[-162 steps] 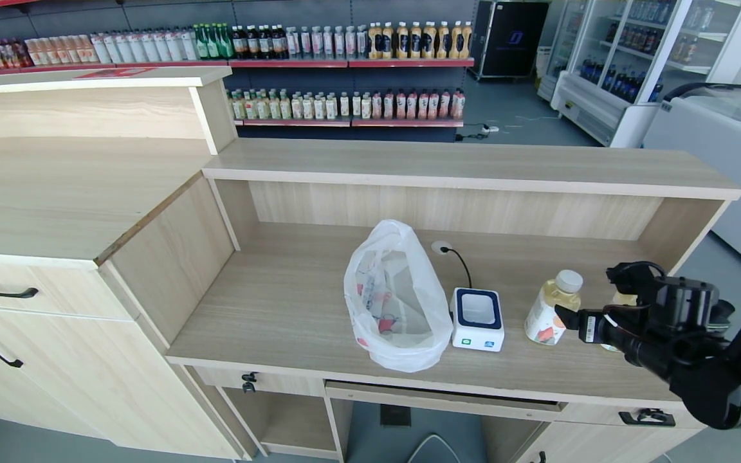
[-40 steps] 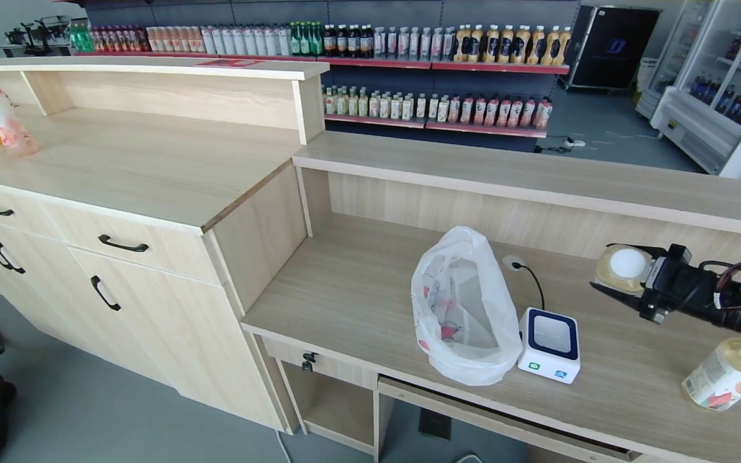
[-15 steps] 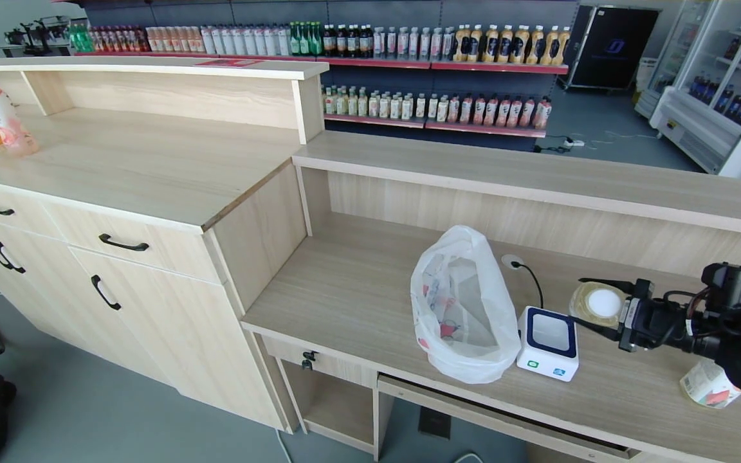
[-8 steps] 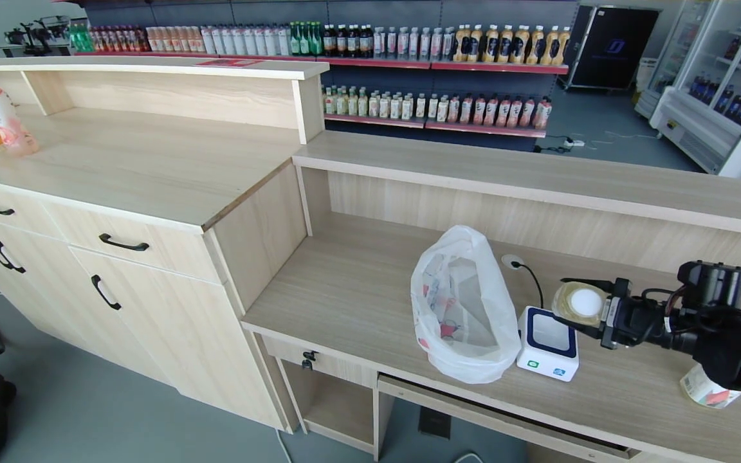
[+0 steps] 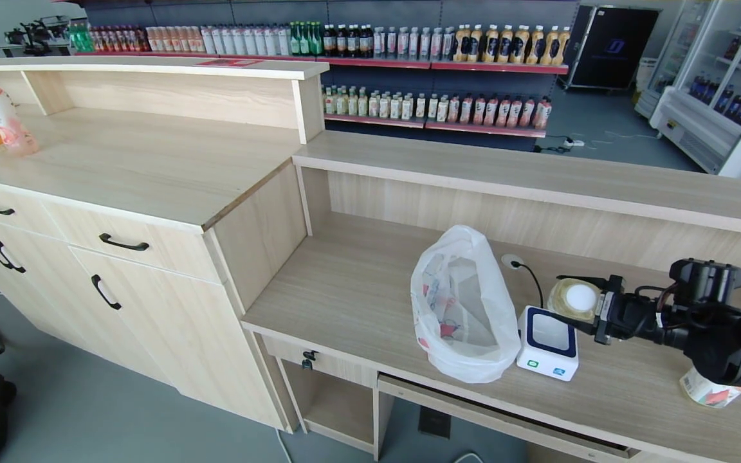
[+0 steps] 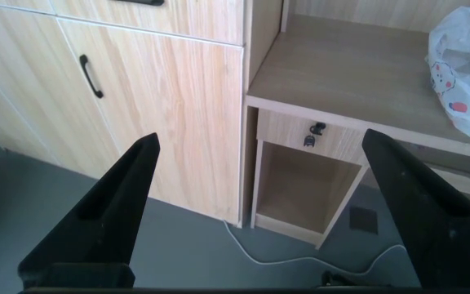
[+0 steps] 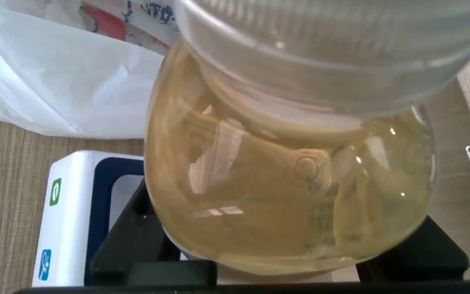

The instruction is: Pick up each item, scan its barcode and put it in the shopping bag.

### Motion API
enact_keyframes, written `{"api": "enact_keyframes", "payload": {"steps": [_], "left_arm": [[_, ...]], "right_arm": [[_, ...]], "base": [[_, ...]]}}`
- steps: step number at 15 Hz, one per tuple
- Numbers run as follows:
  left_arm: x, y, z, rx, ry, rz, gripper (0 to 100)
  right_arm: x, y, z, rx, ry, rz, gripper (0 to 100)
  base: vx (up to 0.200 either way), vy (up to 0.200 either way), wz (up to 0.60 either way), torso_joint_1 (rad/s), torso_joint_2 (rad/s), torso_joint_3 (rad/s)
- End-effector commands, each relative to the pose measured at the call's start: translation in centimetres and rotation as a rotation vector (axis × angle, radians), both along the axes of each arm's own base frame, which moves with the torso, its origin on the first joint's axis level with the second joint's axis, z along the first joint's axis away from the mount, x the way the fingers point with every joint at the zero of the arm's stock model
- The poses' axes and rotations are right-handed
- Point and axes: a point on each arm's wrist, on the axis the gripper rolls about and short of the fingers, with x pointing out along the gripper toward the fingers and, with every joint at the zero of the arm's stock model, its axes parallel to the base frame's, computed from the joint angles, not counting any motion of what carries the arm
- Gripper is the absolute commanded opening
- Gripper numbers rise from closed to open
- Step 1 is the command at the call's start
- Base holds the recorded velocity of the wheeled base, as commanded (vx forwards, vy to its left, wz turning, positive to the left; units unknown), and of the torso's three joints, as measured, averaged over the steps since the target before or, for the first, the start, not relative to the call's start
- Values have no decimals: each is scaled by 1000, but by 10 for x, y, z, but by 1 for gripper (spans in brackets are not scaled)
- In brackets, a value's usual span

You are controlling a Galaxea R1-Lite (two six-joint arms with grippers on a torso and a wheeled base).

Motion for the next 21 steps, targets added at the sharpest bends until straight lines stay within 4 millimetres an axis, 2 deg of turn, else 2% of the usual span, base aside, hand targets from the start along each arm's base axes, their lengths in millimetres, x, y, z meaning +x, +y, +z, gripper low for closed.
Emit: {"api": "enact_keyframes", "payload": {"steps": [1,3,4,6,9,10,11,12,13,16,19,21], "left_arm": [[0,0,0,0,-1,0,100],[0,0,0,0,-1,0,100],[0,0,0,0,-1,0,100],[0,0,0,0,-1,0,100],[0,0,0,0,-2,0,100],[0,0,0,0,-1,0,100],[0,0,0,0,-1,0,100],[0,0,0,0,-1,0,100],[0,0,0,0,-1,0,100],[0,0,0,0,-1,0,100],[0,0,0,0,-1,0,100],[0,0,0,0,-1,0,100]], "right_arm": [[2,0,0,-1,-5,1,0],[4,2,1,4,-6,6,0],[1,3,10,22,1,3,0],[-30,4,70,183,46,-53,0],[-78,-24,121,456,131,-235,0],[-91,-40,130,470,95,-317,0],[-91,-40,130,470,95,-317,0],[-115,-56,134,498,85,-477,0],[-128,-56,136,503,83,-510,0],[-141,-62,142,489,35,-568,0],[-142,-63,141,477,22,-618,0],[-129,-38,148,532,6,-657,0]], "base": [[0,0,0,0,0,0],[0,0,0,0,0,0],[0,0,0,0,0,0],[0,0,0,0,0,0],[0,0,0,0,0,0],[0,0,0,0,0,0],[0,0,0,0,0,0],[0,0,0,0,0,0],[0,0,0,0,0,0],[0,0,0,0,0,0],[0,0,400,3,-2,2],[0,0,600,-141,249,129]]}}
